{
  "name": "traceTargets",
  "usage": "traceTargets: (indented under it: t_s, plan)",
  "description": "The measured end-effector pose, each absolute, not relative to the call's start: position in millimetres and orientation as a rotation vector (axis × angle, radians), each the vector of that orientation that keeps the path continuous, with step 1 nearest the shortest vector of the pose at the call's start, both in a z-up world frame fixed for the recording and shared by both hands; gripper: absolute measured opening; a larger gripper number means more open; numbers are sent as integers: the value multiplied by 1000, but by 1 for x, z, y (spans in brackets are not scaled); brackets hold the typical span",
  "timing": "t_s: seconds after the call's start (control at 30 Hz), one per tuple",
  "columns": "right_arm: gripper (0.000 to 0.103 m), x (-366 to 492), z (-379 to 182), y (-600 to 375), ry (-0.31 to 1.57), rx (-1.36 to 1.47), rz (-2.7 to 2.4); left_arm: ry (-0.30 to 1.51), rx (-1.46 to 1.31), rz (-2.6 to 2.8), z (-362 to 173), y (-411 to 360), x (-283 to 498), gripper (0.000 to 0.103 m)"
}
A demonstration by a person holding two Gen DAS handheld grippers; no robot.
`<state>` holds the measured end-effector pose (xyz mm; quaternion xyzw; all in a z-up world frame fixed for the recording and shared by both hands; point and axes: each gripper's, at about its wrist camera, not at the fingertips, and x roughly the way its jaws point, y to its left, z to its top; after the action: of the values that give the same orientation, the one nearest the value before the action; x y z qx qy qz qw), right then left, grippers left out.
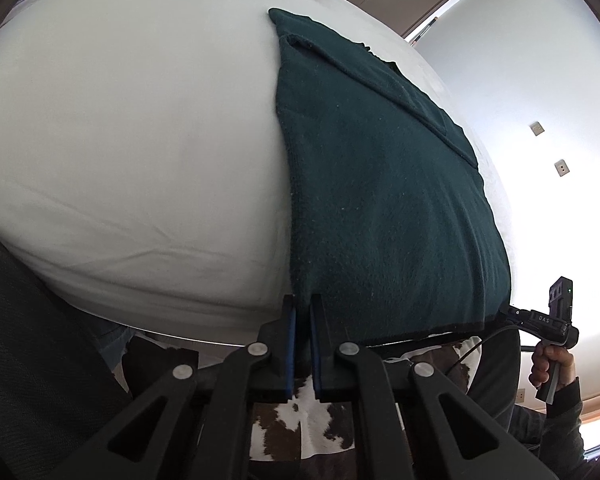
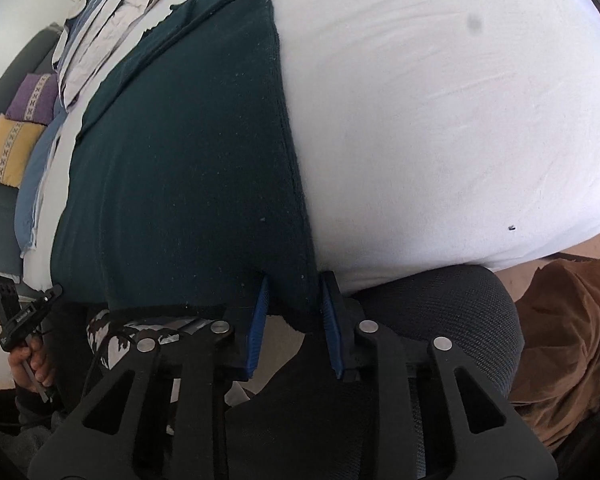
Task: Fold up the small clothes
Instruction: 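Grasp the sweater hem with both grippers and lift it toward the collar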
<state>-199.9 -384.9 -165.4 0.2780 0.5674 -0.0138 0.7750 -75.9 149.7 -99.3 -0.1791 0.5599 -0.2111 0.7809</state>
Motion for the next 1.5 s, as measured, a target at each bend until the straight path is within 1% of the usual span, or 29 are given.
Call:
traceTargets:
  t_s: [0.03,0.07,0.13,0.4,0.67,0.8,0.93,1.3,1.5]
  plan:
    - [16,-202,-166,-386,1219,615,-25,1210,-388,-456,-99,150,-76,7]
    - [11,-203,-165,-387,1210,624,-17,1209,-389,-456,-99,149,-76,7]
    - [8,-206,-162,-386,1193,621,-7,1206,-392,-457,-98,149,-76,7]
    - [6,-219,-129,-390,1050,705,85,1181,-460,-482,-85,155,-73,6]
    - [6,-193,-68,-393,845,791,179,1087,-626,-564,-50,169,-58,6]
    - [6,-165,-44,-397,732,847,221,1028,-714,-585,-37,180,-39,6]
    - [6,-128,-27,-392,676,877,220,986,-750,-569,-28,182,-12,6]
    - [6,-12,-7,-418,586,942,184,938,-898,-572,-16,170,88,5]
    - [6,66,-16,-440,582,929,138,947,-919,-547,-18,153,157,5]
